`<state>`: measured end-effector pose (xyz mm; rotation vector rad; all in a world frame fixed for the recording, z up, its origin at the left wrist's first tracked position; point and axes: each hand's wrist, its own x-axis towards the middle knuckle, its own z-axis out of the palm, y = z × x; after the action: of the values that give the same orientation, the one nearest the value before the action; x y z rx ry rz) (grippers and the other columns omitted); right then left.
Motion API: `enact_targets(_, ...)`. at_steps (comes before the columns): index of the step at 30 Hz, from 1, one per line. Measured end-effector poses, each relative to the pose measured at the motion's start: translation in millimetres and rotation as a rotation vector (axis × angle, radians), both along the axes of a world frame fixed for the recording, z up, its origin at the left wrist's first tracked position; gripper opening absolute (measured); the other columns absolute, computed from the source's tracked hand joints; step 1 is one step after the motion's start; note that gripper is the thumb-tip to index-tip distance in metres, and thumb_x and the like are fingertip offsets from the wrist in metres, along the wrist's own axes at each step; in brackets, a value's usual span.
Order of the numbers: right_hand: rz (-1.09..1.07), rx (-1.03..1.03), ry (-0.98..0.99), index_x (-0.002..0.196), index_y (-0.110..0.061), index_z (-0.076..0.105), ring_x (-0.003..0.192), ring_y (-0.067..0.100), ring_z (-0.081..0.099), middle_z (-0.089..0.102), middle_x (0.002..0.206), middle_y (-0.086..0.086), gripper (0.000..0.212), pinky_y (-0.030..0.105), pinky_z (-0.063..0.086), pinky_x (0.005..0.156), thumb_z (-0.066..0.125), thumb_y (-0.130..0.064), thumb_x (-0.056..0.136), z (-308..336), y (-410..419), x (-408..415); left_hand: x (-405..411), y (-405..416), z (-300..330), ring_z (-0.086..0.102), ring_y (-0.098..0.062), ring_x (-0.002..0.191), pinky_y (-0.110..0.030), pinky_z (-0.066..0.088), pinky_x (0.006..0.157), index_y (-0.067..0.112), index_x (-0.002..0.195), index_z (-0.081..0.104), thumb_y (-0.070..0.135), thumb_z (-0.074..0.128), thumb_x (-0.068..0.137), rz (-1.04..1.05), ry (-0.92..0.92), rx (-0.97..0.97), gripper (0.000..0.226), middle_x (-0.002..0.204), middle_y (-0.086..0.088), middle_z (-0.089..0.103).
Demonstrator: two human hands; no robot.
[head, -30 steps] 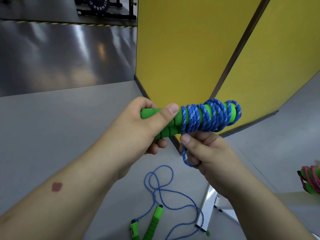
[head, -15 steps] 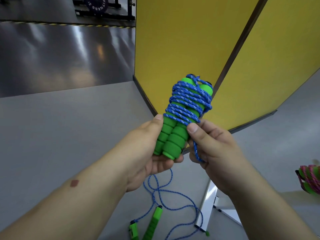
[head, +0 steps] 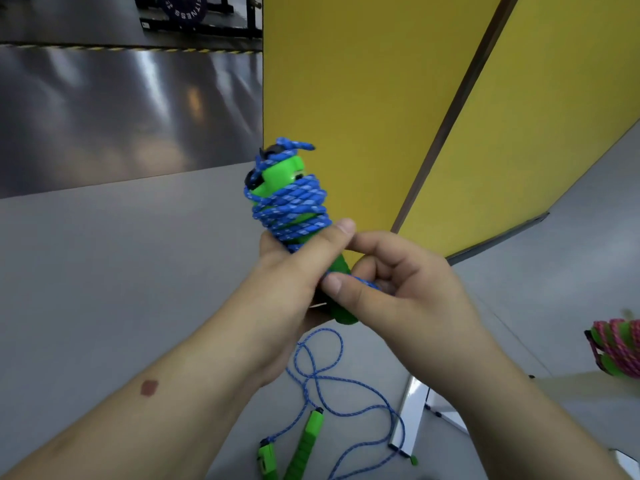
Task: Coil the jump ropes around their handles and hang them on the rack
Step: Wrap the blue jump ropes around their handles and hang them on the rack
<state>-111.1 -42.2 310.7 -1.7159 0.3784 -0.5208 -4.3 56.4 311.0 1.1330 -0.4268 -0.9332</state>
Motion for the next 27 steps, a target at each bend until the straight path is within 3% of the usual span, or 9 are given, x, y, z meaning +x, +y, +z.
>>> enact_targets(2, 0.041, 0.159, -0.029, 0.108, -0.019, 0.073, 0.059, 0.009, 0.057, 0.064, 0.068, 0.002, 0.029, 0.019, 0.046, 0.056, 0.079, -0.008, 0.082, 0, -4, -2, 5, -1, -1, 0.075, -0.033, 0.103, -0.045, 0.064, 0.078, 0.020, 0.103, 0.062, 0.040, 0.067, 0.075, 0.029, 0.095, -0.015, 0.035, 0.113, -0.016, 0.073)
enact_targets(3, 0.039, 0.190, -0.038, 0.106, -0.017, 0.074, 0.060, 0.009, 0.057, 0.065, 0.071, 0.005, 0.027, 0.017, 0.046, 0.057, 0.076, -0.006, 0.082, 0, -6, -3, 9, -1, 1, 0.072, -0.041, 0.107, -0.053, 0.062, 0.082, 0.016, 0.101, 0.061, 0.037, 0.067, 0.077, 0.060, 0.132, -0.010, 0.032, 0.114, -0.020, 0.071)
enact_targets(6, -0.010, 0.199, -0.063, 0.100, -0.017, 0.071, 0.067, 0.016, 0.057, 0.065, 0.073, 0.006, 0.020, 0.025, 0.046, 0.064, 0.069, -0.011, 0.081, -5, -9, -2, 17, -2, -3, 0.058, -0.060, 0.117, -0.071, 0.052, 0.090, 0.013, 0.102, 0.051, 0.029, 0.066, 0.086, 0.107, 0.256, -0.055, 0.028, 0.105, -0.019, 0.055)
enact_targets(9, -0.067, 0.182, -0.066, 0.094, -0.020, 0.068, 0.070, 0.018, 0.054, 0.063, 0.072, 0.000, 0.014, 0.032, 0.043, 0.066, 0.068, -0.013, 0.082, -8, -10, 0, 19, -2, 3, 0.067, -0.050, 0.102, -0.063, 0.058, 0.086, 0.012, 0.095, 0.050, 0.025, 0.059, 0.096, 0.132, 0.284, -0.095, 0.016, 0.097, -0.015, 0.051)
enact_targets(17, -0.200, -0.052, -0.065, 0.095, -0.028, 0.070, 0.072, 0.013, 0.060, 0.066, 0.081, -0.001, 0.019, 0.029, 0.050, 0.066, 0.066, -0.009, 0.095, -10, -3, 0, 20, -2, 6, 0.074, -0.035, 0.080, -0.052, 0.063, 0.074, 0.009, 0.090, 0.054, 0.019, 0.060, 0.095, 0.114, 0.346, -0.028, 0.012, 0.081, -0.014, 0.062)
enact_targets(21, -0.230, -0.206, -0.074, 0.096, -0.030, 0.068, 0.078, 0.012, 0.066, 0.066, 0.086, -0.011, 0.024, 0.025, 0.052, 0.066, 0.066, -0.007, 0.094, -11, 2, 1, 22, 0, 8, 0.074, -0.038, 0.081, -0.054, 0.063, 0.072, 0.010, 0.093, 0.051, 0.020, 0.057, 0.095, 0.122, 0.427, -0.072, 0.013, 0.089, -0.019, 0.065)
enact_targets(24, -0.245, -0.290, -0.089, 0.096, -0.025, 0.068, 0.090, 0.017, 0.068, 0.066, 0.097, -0.001, 0.029, 0.026, 0.055, 0.070, 0.064, 0.003, 0.092, -14, 4, 1, 22, 1, 9, 0.076, -0.044, 0.087, -0.056, 0.063, 0.070, 0.009, 0.102, 0.048, 0.023, 0.051, 0.097, 0.102, 0.501, -0.113, 0.015, 0.104, -0.033, 0.072)
enact_targets(27, -0.258, -0.228, -0.091, 0.096, -0.022, 0.070, 0.089, 0.015, 0.069, 0.068, 0.098, 0.004, 0.029, 0.018, 0.052, 0.070, 0.064, 0.006, 0.091, -15, 3, 0, 23, 1, 9, 0.074, -0.046, 0.094, -0.058, 0.062, 0.074, 0.006, 0.101, 0.051, 0.023, 0.050, 0.096, 0.083, 0.552, -0.103, 0.018, 0.108, -0.036, 0.071)
